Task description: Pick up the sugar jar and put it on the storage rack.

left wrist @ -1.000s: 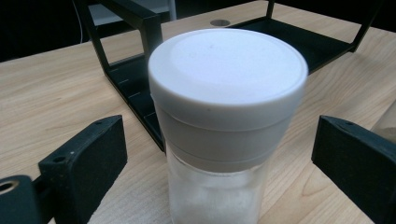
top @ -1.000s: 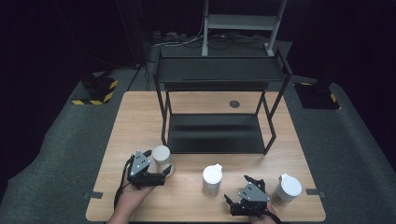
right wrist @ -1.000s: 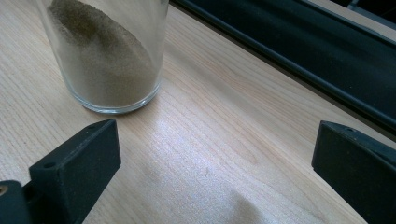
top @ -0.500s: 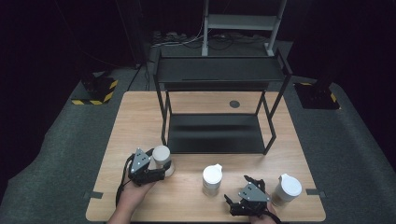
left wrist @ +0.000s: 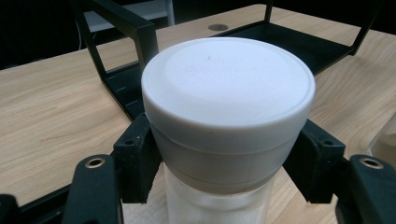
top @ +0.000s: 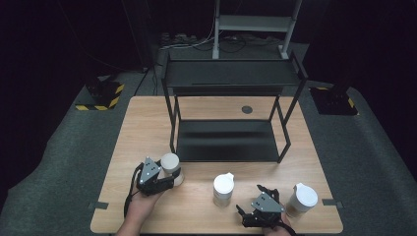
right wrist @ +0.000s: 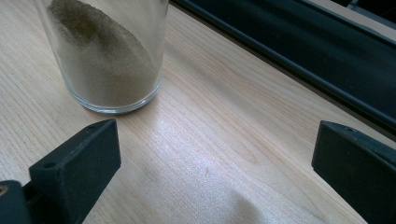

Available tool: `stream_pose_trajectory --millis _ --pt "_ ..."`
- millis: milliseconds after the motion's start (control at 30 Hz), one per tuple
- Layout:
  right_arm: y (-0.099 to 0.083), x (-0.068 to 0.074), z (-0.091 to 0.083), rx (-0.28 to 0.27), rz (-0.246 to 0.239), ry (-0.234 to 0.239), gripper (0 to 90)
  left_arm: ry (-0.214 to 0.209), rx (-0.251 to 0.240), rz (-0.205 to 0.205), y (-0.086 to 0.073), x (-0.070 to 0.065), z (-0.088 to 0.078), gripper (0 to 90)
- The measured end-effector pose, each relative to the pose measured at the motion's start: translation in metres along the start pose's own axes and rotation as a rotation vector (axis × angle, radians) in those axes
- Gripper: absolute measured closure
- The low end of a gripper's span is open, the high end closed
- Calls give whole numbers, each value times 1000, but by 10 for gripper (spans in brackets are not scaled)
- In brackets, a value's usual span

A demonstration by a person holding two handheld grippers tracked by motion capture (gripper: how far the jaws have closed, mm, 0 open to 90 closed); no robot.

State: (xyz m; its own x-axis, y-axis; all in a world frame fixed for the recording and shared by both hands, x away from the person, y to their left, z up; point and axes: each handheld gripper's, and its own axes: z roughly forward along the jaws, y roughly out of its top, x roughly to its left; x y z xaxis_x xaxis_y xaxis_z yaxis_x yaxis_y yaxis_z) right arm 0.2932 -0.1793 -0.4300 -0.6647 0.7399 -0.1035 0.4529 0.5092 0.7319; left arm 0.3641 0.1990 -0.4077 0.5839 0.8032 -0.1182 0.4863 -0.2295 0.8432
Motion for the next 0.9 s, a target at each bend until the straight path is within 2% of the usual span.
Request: stream_pose_trajectory --millis 367,633,900 --pt "0 0 0 1 2 2 5 -3 -3 9 6 -4 -1 344" --pt "0 0 0 1 2 2 5 -6 -17 16 23 -14 -2 344" --pt "0 0 0 0 4 5 5 -14 -49 -3 43 -24 0 344"
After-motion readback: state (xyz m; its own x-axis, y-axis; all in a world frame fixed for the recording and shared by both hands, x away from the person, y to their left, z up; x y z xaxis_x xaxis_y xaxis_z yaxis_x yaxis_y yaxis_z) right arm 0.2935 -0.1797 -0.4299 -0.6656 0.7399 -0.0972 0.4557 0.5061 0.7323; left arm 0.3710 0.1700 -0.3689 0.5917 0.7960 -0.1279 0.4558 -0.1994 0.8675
